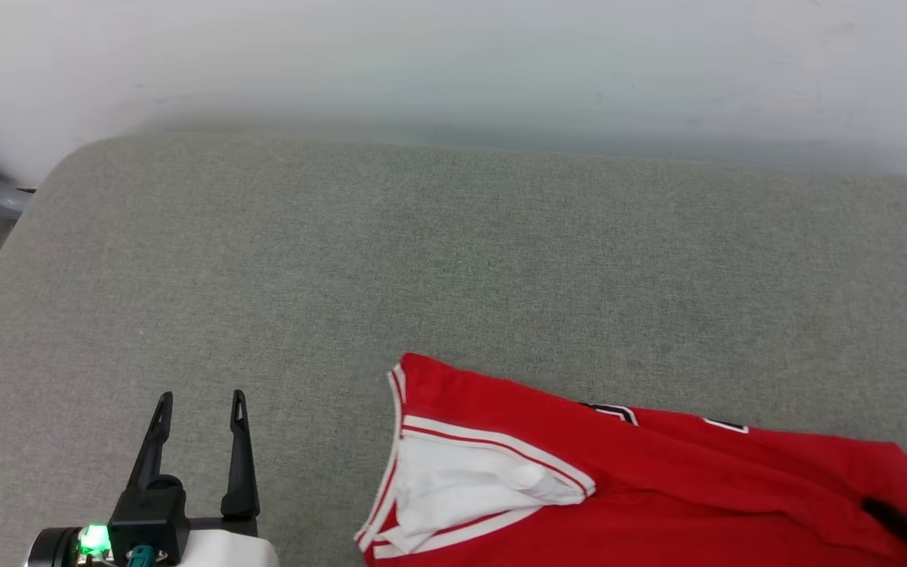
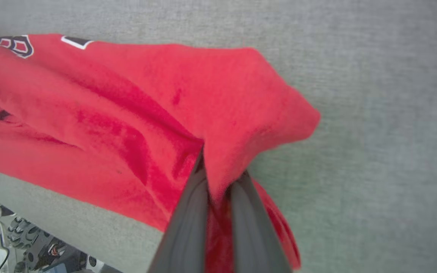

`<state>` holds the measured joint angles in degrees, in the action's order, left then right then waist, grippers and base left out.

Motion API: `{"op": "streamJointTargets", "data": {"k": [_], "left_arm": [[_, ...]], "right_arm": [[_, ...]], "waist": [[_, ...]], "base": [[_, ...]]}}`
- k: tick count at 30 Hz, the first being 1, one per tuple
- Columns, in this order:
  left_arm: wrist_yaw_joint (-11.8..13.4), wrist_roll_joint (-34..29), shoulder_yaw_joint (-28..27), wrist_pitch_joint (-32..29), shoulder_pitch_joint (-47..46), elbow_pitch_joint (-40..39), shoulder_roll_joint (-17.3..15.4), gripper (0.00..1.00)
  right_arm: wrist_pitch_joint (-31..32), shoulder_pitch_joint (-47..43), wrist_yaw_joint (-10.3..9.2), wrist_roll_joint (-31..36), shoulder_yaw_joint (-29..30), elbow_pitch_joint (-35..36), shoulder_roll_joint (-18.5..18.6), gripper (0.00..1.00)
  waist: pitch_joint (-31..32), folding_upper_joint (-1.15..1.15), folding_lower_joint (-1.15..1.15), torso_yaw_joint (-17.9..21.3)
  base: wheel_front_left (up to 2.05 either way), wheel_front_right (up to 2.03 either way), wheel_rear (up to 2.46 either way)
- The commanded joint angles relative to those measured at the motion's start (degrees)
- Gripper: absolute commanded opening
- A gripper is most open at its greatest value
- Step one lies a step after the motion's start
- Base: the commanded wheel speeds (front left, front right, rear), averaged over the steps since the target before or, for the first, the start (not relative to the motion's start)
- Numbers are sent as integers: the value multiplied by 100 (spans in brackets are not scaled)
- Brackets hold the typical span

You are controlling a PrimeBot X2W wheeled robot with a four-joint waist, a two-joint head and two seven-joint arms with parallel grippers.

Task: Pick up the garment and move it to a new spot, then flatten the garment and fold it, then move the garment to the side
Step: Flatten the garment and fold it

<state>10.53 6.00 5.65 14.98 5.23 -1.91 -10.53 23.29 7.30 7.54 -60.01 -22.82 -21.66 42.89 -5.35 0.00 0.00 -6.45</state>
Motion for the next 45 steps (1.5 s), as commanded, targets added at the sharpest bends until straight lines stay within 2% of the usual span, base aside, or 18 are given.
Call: {"op": "streamJointTargets", "data": {"k": [1,5,12,16,23,28,33,40,45], "left_arm": [[-37,-81,-33,27,35,-7,-27,100],[-125,-185,-120,27,80,15,34,100],[-240,-295,-216,27,160,29,98,100],[-283,-346,-261,27,218,53,112,100],[-346,-413,-308,27,265,51,135,100],[-387,-444,-284,27,206,91,174,100],[-445,-481,-235,26,105,142,221,100],[-489,-480,-204,27,-19,204,264,100],[-512,-501,-195,27,-117,239,288,100]], "right_arm": [[-28,44,-11,-23,54,-93,94,0],[-81,12,-11,70,176,-411,395,0],[-163,-25,-11,90,275,-535,533,0],[-191,-144,-9,-38,314,-92,536,0],[-63,-317,-8,-30,337,1254,539,0],[238,-210,-8,170,223,2085,247,0],[646,61,-8,469,-97,2504,-194,0],[1019,587,-8,796,-716,2497,-705,0],[1043,1140,-8,1034,-1274,2130,-1129,0]], "waist": [[17,0,0,13],[65,0,0,44],[181,0,0,96],[268,0,0,119],[341,0,0,157],[319,0,0,137],[246,0,0,58],[148,0,0,-45],[71,0,0,-103]], "base": [[0,0,0],[0,0,0],[0,0,0],[0,0,0],[0,0,0],[0,0,0],[0,0,0],[0,0,0],[0,0,0]]}}
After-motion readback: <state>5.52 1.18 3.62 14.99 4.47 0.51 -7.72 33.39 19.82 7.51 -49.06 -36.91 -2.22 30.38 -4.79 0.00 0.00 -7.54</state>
